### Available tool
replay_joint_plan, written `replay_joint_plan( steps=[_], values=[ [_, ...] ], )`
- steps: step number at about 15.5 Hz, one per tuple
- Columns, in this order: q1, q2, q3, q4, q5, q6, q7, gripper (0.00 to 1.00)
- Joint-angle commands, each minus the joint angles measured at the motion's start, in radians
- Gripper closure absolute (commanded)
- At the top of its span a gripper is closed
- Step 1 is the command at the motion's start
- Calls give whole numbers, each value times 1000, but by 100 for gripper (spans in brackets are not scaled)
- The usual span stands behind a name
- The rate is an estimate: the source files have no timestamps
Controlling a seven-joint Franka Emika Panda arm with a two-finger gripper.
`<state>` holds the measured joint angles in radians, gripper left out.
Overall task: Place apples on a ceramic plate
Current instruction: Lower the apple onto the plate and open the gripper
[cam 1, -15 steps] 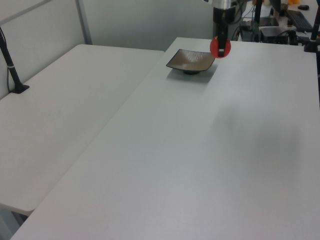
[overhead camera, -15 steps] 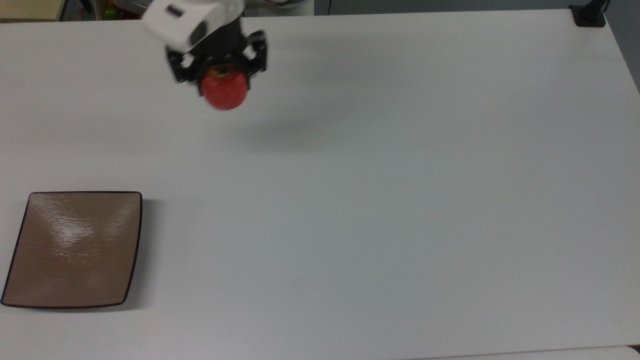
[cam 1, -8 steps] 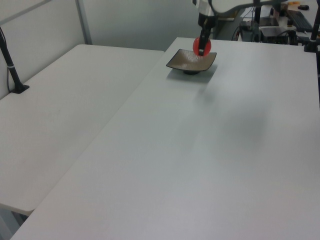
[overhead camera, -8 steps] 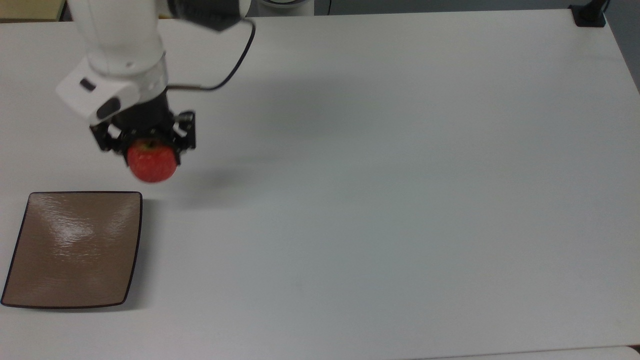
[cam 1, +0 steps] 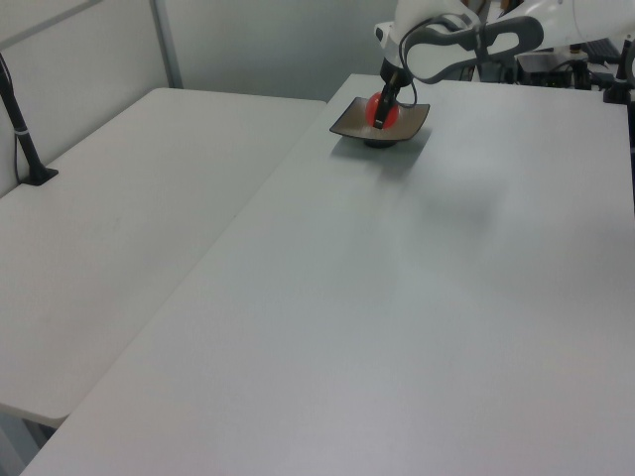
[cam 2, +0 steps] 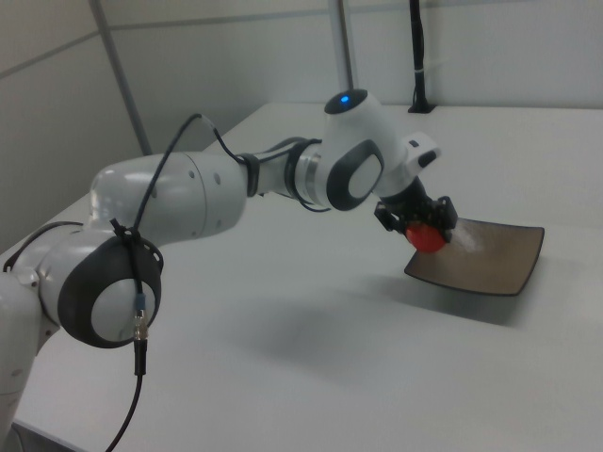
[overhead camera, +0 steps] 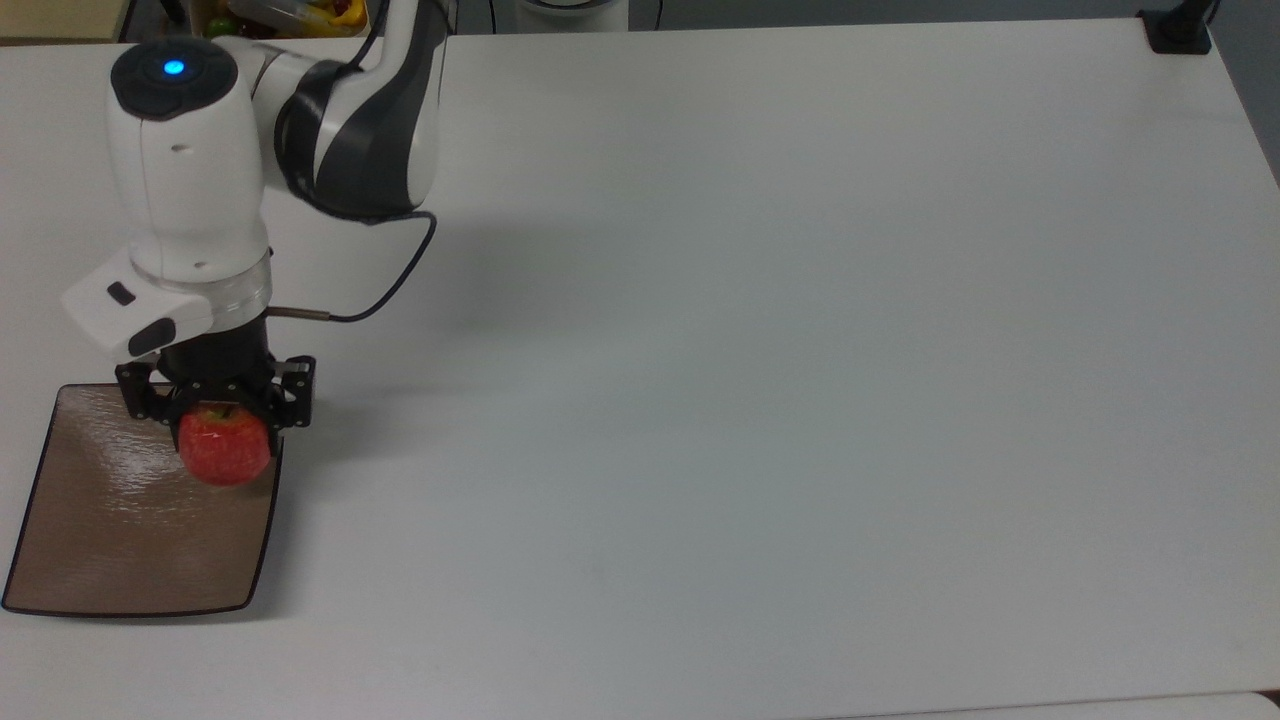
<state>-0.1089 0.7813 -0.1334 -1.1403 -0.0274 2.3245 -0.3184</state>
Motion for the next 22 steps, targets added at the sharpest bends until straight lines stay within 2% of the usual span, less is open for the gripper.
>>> replay_joint_plan(
  steps=[1,6,11,14,15,20,22],
  values=[
    [-34,42,3,37,18,64,2,62],
    [-46,64,-2,34,17,128,19,59],
    [-74,65,-5,2,9,200,78,20],
    [-74,65,-5,-6,7,202,76,19],
    [-75,65,-5,-7,7,202,78,13],
    [-75,64,-5,-16,7,202,79,0],
    [-74,36,-3,-25,15,197,81,0]
  ],
)
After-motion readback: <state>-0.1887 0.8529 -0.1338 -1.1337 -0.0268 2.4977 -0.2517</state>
